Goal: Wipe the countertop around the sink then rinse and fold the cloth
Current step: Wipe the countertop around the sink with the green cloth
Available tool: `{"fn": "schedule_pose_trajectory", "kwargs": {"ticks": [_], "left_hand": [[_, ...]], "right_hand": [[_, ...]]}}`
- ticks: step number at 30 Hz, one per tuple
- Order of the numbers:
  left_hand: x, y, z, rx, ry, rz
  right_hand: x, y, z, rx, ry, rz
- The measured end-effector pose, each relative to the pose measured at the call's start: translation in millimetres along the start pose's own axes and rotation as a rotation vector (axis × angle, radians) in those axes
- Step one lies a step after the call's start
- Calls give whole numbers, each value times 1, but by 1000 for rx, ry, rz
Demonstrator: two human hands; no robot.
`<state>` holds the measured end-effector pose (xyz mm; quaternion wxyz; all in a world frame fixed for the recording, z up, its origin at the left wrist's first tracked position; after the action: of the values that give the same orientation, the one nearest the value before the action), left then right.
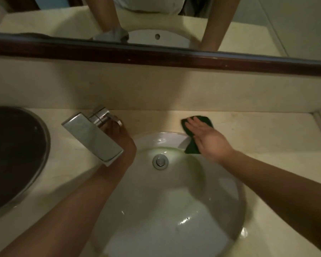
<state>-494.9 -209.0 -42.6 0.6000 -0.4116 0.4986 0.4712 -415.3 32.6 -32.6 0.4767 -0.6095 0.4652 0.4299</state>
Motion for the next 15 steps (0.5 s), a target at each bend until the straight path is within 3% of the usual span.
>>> {"fn": "schedule_pose_trajectory", "kwargs": {"ticks": [4, 7, 10, 12, 15], "left_hand": [[-2, -2, 7, 19, -57, 10], [1, -3, 2, 2, -61, -57], [1, -3, -1, 22, -12, -11], [0, -3, -3, 30, -10, 31], [-3, -2, 3, 37, -69, 53]], "right_hand": [[-8, -25, 26, 188, 2, 49], [-5, 25, -18, 133, 27, 56], [-2, 29, -28, 77, 43, 20], [-5, -2, 2, 99, 24, 29], [-14, -48, 62, 302, -20, 23]]}}
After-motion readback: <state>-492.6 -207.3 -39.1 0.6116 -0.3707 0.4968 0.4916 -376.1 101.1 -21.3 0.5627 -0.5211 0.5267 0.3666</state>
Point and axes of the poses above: each hand's wrist, its own y-axis towards the middle knuckle, its own x-axis out of the palm, z = x × y, the point moved 10 cm from there along y, towards the middle knuckle, and after that the axes turned 3 degrees about -z, right-handed, at the moved point
